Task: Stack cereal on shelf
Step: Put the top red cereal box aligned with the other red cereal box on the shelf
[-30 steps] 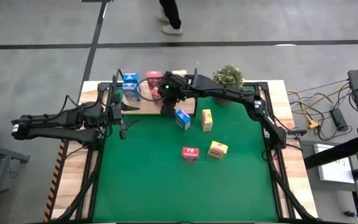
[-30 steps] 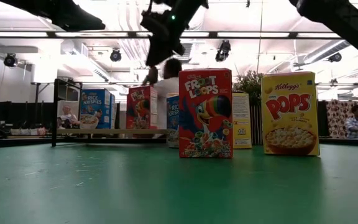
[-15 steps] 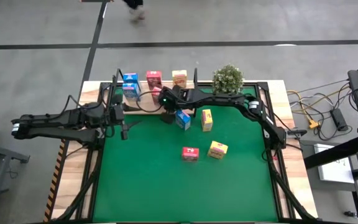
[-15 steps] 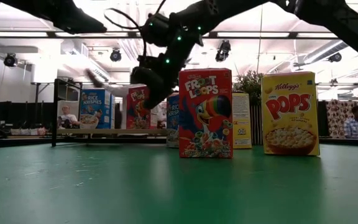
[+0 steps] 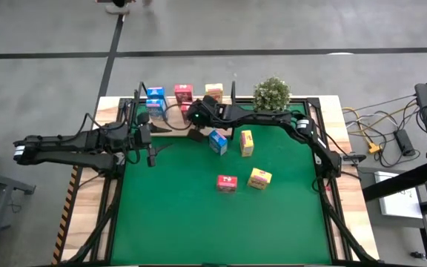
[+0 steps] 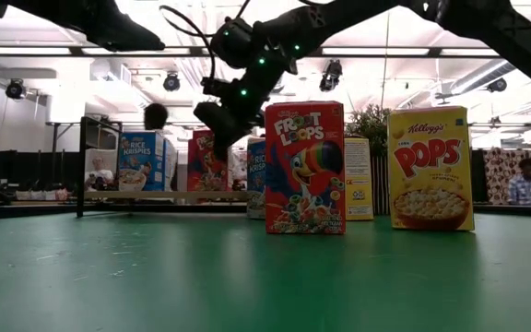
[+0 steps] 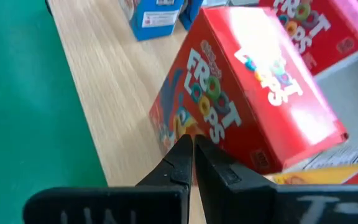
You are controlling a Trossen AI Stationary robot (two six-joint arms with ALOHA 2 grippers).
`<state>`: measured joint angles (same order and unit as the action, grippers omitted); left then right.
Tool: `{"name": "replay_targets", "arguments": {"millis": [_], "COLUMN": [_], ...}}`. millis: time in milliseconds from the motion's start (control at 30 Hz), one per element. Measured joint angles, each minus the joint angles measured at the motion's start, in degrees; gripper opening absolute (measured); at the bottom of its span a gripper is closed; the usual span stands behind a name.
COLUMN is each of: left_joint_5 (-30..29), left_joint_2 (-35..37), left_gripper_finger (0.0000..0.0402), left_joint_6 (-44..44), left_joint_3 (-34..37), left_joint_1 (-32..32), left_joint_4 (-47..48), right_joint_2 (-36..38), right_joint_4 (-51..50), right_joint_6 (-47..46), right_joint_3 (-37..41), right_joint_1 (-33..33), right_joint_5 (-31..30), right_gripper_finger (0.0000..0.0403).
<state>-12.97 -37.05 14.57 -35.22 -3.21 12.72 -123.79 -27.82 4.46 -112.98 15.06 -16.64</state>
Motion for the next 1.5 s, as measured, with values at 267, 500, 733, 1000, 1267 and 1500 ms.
{"name": "replay_targets", "arguments": {"millis": [267,500,733,1000,1267,1500], "left_joint_5": [0.00,0.00,0.00,0.00,0.00,0.00], "left_joint_2": [0.02,0.01,-0.06,-0.06,-0.06,-0.06], "left_gripper_finger": [0.0192,0.0192,0.0192,0.0192,0.0192,0.0192], "left_joint_6": [-0.01,-0.03,-0.02,-0.04,-0.03,-0.02], "left_joint_3": [0.00,0.00,0.00,0.00,0.00,0.00], "left_joint_1": [-0.01,0.00,-0.01,-0.01,-0.01,0.01], "left_joint_4": [0.00,0.07,0.15,0.18,0.25,0.25], "right_joint_2": [0.00,-0.09,-0.09,0.27,0.81,0.81], "right_joint_4": [0.68,11.25,17.98,3.21,-9.68,-4.49], "right_joint_6": [0.88,1.80,2.60,1.55,1.59,1.95], "right_joint_3": [0.75,5.00,7.75,1.56,-1.70,-0.23], "right_joint_1": [0.23,0.21,0.14,-1.90,-2.04,-0.17], "right_joint_5": [0.09,0.11,0.10,0.11,-6.48,-7.45], "right_gripper_finger": [0.0009,0.0009,0.0009,0.0009,0.0009,0.0009]}}
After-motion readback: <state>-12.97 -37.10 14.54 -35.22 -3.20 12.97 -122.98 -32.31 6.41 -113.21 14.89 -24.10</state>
